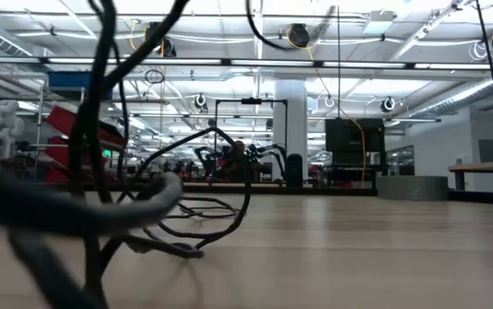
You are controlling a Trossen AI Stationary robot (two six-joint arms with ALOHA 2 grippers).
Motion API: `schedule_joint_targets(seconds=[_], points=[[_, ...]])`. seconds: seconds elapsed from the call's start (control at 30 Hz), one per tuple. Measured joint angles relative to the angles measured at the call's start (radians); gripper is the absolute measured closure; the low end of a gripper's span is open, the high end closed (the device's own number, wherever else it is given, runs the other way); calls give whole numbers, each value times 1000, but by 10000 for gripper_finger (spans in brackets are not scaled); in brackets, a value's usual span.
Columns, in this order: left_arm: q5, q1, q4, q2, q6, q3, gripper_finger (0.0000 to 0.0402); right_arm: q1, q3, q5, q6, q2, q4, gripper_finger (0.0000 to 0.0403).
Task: Coil cords
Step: Uncoil the black wire from the spool
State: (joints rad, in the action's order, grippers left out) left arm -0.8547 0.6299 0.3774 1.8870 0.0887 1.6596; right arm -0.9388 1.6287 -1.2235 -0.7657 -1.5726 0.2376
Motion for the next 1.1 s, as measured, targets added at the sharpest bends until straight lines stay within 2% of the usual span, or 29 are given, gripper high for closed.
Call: schedule_joint_targets(seconds=[0.13, 0.3, 0.4, 0.7, 0.9, 1.1], points=[[99, -47, 125, 0, -102, 0, 392, -33, 0, 45, -63, 0, 82, 403], [88, -83, 246, 0, -209, 0, 392, -76, 0, 92, -89, 0, 125, 403], [29, -91, 302, 0, -257, 0, 392, -107, 0, 94, -59, 0, 99, 403], [-107, -75, 520, -81, -444, 0, 392, -158, 0, 96, 277, 0, -220, 403], [-163, -25, 583, -130, -503, 0, 392, -159, 0, 86, 452, 0, -390, 403], [-165, 86, 562, -187, -502, 0, 392, -154, 0, -33, 626, 0, -602, 403]])
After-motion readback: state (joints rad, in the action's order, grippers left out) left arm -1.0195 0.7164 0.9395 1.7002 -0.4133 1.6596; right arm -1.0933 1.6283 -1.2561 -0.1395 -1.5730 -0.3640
